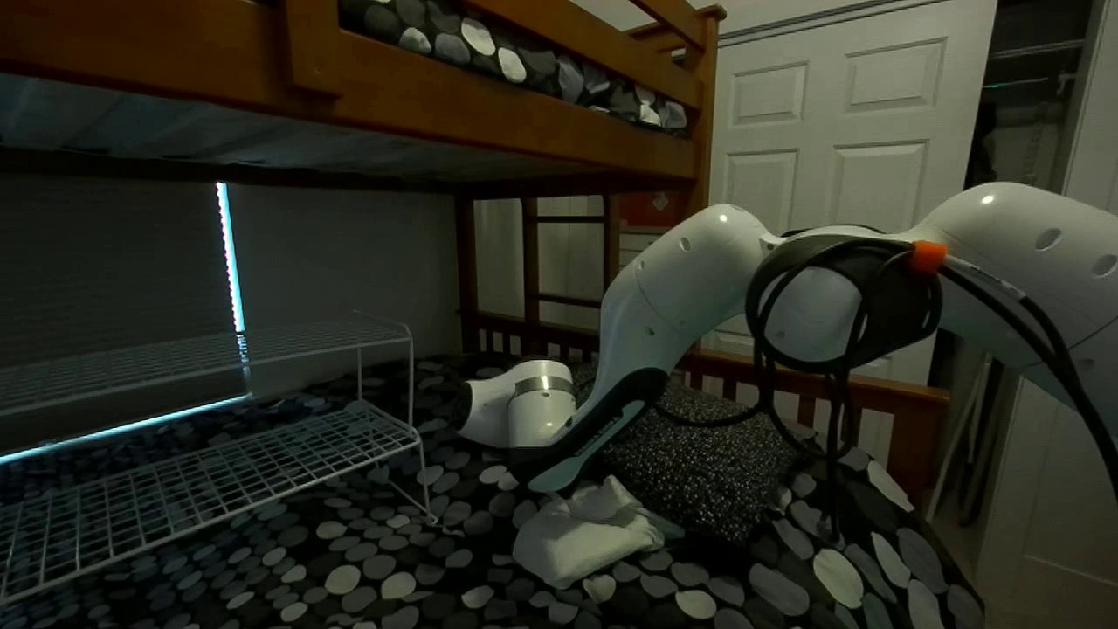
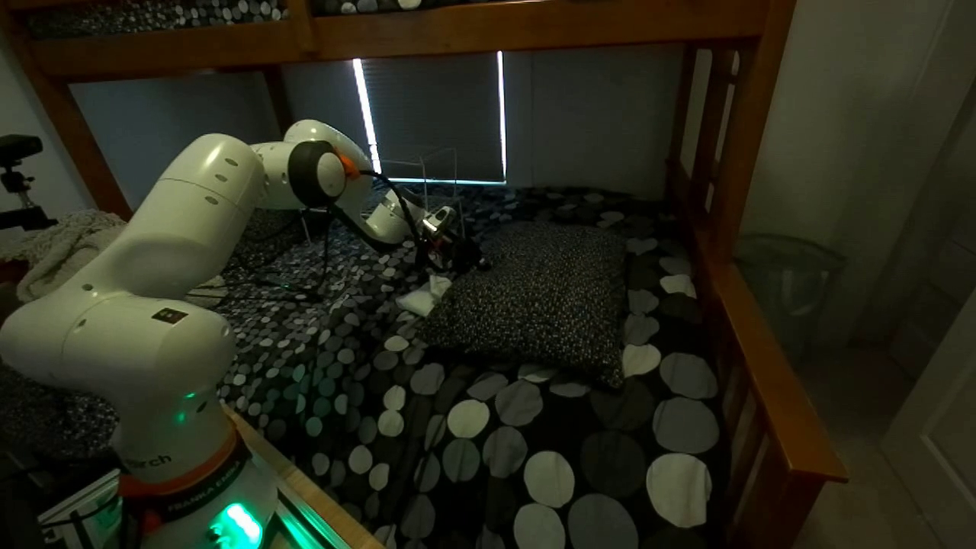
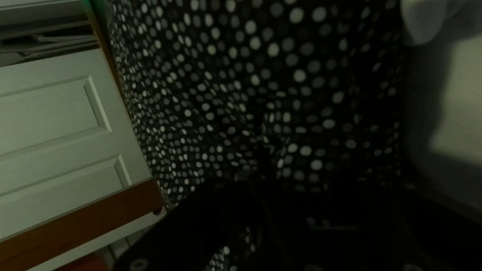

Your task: Place the pillow in front of the wire rack

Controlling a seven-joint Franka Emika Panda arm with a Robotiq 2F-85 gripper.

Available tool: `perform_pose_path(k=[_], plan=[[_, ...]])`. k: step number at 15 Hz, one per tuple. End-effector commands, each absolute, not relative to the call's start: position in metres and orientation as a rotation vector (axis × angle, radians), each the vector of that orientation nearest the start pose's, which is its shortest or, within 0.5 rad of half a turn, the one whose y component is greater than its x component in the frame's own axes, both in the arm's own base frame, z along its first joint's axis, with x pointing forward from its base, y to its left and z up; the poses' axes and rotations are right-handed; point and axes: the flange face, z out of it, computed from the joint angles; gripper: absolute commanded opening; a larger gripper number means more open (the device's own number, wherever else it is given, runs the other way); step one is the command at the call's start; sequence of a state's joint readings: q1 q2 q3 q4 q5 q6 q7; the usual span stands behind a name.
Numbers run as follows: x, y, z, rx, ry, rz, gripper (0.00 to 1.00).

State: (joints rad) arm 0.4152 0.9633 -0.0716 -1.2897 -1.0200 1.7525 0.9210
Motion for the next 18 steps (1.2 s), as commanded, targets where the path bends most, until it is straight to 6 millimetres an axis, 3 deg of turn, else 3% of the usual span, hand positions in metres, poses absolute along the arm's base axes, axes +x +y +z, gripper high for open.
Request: perform_pose_path(k=[1,2,6,13,18], plan=[[0.695,0.175,0.168,2.058,-0.077,0.226,0.06],[0.693,0.176,0.170,2.051,-0.070,0.222,0.01],[0.683,0.181,0.189,2.024,-0.023,0.175,0.00],[0.653,0.203,0.322,2.001,0.023,0.379,0.03],[0.608,0.217,0.401,2.057,0.136,0.377,0.03]])
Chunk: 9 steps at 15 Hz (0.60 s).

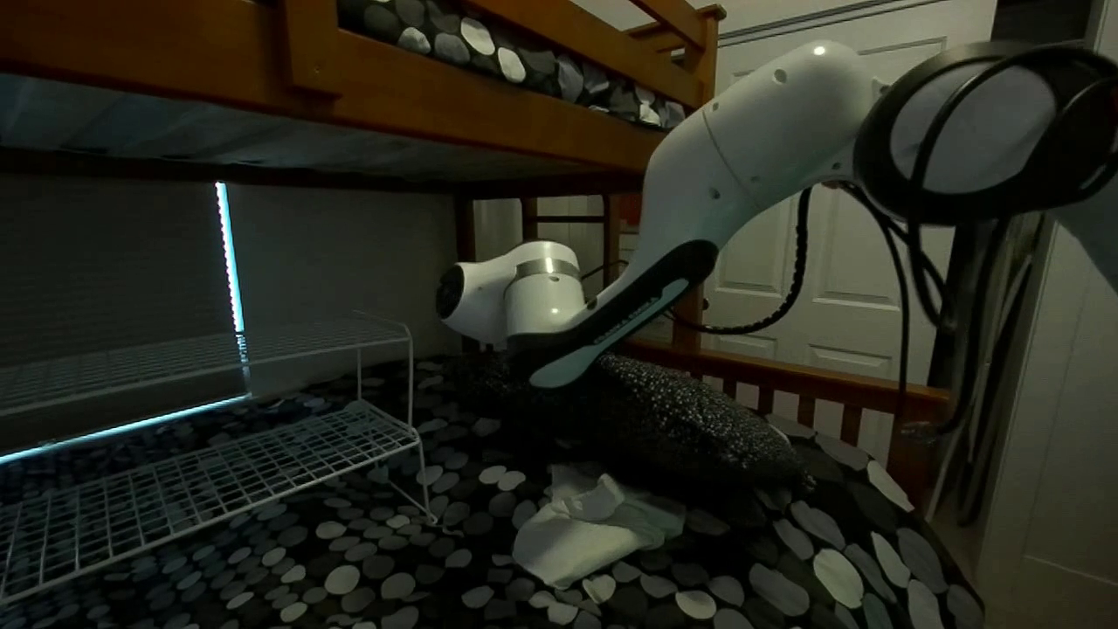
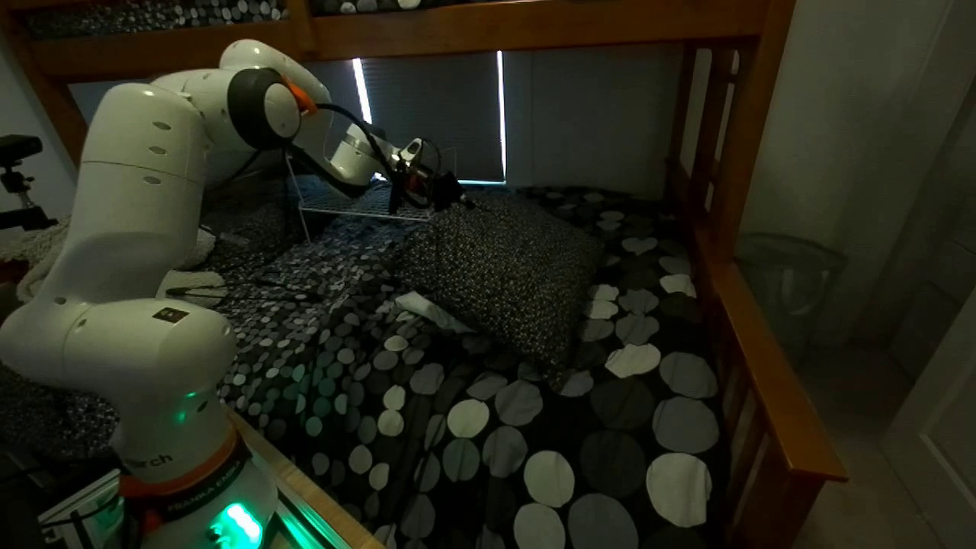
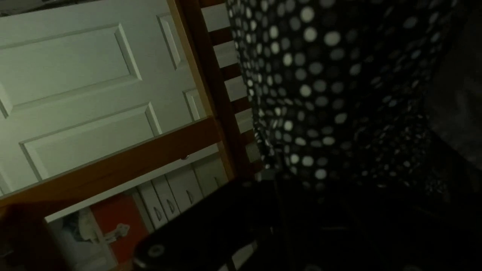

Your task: Place the pillow in front of the wire rack

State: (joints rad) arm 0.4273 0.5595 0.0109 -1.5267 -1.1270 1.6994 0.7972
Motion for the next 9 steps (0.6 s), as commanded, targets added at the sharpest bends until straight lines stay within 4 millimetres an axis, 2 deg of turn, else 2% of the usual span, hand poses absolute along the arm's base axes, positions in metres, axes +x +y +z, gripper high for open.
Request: perform_pose_path(k=[1,9], plan=[[0.596,0.220,0.414,2.073,0.167,0.372,0.03],[0.498,0.229,0.507,2.094,0.180,0.493,0.03]])
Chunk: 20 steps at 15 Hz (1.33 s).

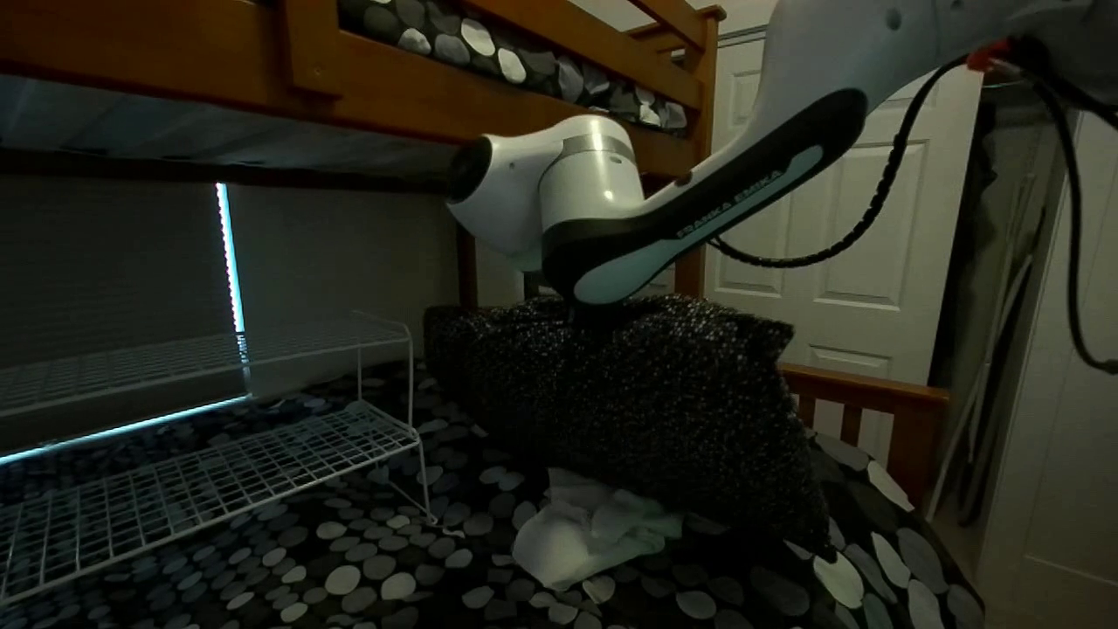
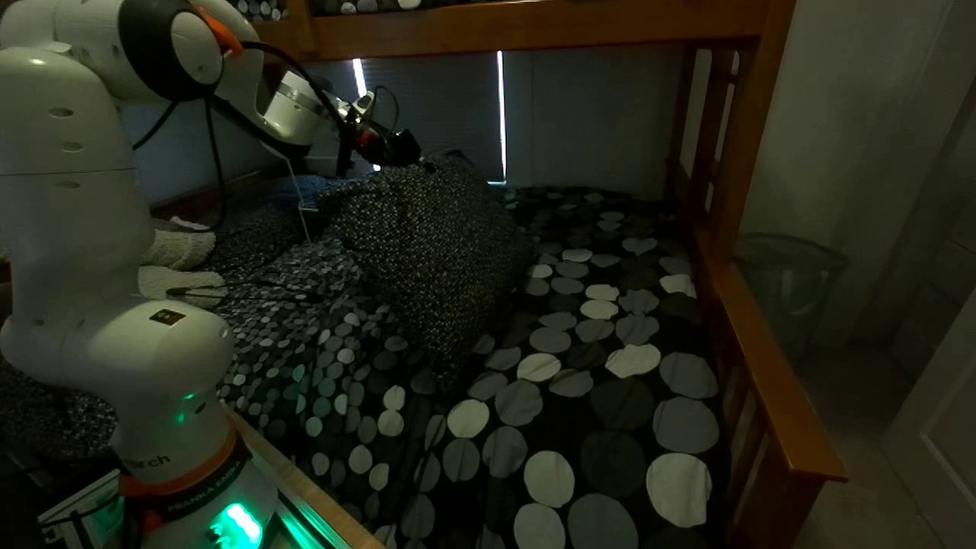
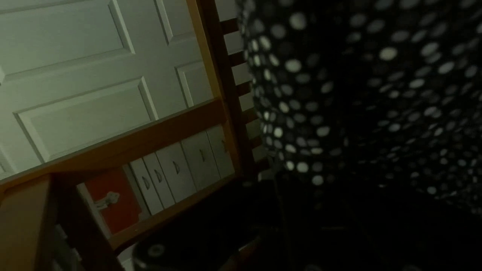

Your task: Place the pillow in front of the wire rack

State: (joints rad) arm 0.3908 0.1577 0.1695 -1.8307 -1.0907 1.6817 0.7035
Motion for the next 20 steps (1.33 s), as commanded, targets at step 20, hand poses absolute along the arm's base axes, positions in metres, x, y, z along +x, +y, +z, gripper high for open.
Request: perform_pose_path(k=[20], plan=[[0.441,0.242,0.537,2.269,0.296,0.705,0.03]])
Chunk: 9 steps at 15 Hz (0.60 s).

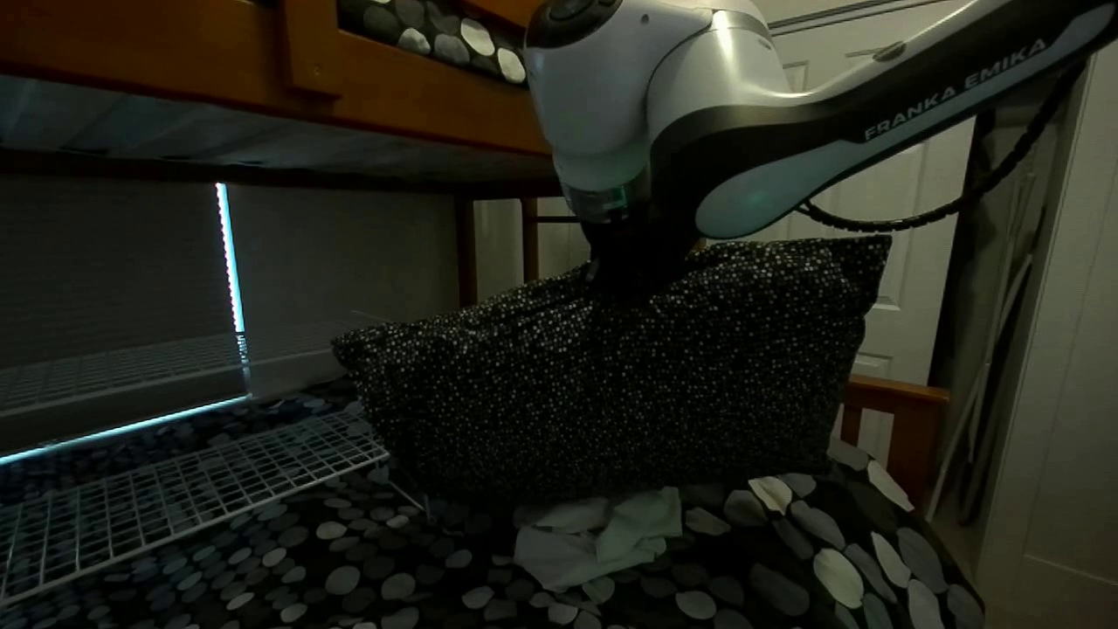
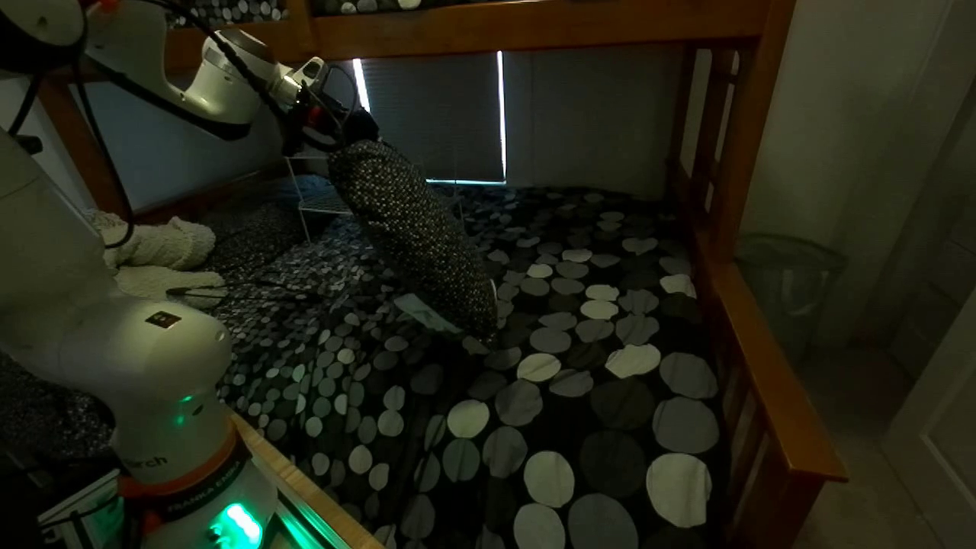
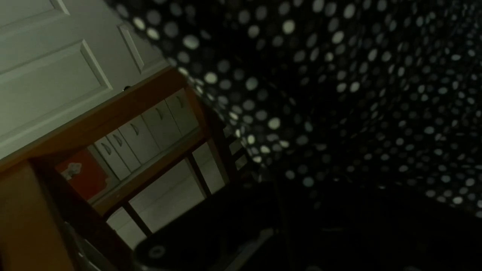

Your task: Place the pillow in front of the wire rack

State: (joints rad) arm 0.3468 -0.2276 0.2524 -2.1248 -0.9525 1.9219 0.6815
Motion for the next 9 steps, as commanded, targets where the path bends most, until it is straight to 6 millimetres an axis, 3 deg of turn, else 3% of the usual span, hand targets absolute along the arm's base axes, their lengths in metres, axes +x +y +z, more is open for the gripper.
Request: perform_pose_path(k=[1,5,9], plan=[[0.445,0.261,0.541,2.328,0.333,0.746,0.03],[0.444,0.333,0.556,2.451,0.540,0.901,0.03],[0.440,0.386,0.587,2.527,0.653,1.098,0.03]])
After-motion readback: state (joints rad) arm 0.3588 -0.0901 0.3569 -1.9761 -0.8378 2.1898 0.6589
